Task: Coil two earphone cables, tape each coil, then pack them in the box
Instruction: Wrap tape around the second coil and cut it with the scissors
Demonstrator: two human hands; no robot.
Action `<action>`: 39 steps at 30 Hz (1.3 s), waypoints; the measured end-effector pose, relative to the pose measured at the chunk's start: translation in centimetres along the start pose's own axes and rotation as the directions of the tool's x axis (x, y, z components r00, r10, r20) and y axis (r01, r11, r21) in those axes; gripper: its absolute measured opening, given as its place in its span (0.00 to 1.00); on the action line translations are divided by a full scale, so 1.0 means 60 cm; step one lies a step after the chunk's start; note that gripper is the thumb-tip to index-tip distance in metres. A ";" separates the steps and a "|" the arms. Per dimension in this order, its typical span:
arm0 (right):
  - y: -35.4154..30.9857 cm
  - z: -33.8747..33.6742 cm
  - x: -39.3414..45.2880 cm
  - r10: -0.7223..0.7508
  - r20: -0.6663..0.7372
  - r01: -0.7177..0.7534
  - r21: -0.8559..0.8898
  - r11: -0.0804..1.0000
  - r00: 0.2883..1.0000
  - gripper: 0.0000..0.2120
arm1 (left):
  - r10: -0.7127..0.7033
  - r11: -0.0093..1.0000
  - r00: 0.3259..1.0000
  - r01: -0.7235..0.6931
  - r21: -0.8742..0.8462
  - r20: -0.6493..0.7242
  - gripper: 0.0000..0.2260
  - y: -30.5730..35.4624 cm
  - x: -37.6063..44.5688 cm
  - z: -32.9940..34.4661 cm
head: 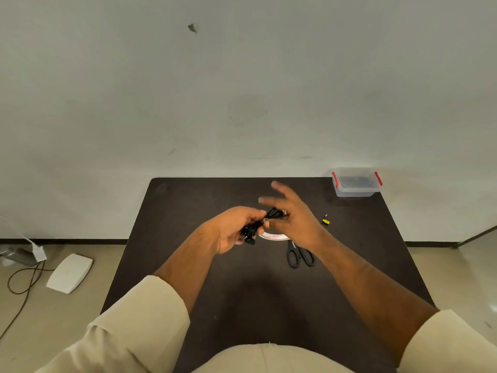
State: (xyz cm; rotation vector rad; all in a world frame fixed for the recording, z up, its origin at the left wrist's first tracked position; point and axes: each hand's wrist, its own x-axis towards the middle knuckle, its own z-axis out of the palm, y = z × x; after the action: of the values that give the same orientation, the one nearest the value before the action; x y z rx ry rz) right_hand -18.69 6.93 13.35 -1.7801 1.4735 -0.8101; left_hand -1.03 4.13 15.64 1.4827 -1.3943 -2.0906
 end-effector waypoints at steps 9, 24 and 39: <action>-0.015 0.035 -0.006 -0.020 -0.281 -0.028 -0.167 0.986 0.960 0.05 | 0.389 0.815 0.845 -0.129 0.565 -0.368 0.13 -0.025 0.013 0.011; -0.011 -0.006 0.015 -0.111 0.104 0.137 -0.285 0.949 0.988 0.15 | 0.166 0.907 0.975 -0.091 0.412 -0.150 0.07 0.006 -0.008 -0.016; -0.019 -0.022 0.009 0.051 0.105 -0.056 0.043 0.998 0.993 0.12 | 0.150 0.936 0.987 -0.121 0.331 -0.062 0.08 0.013 -0.007 -0.026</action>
State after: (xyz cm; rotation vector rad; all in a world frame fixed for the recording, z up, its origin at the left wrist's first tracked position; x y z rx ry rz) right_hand -19.05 6.36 15.07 -1.7153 1.4176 -0.7085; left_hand 0.21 3.15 16.45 1.5194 -1.8214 -1.7537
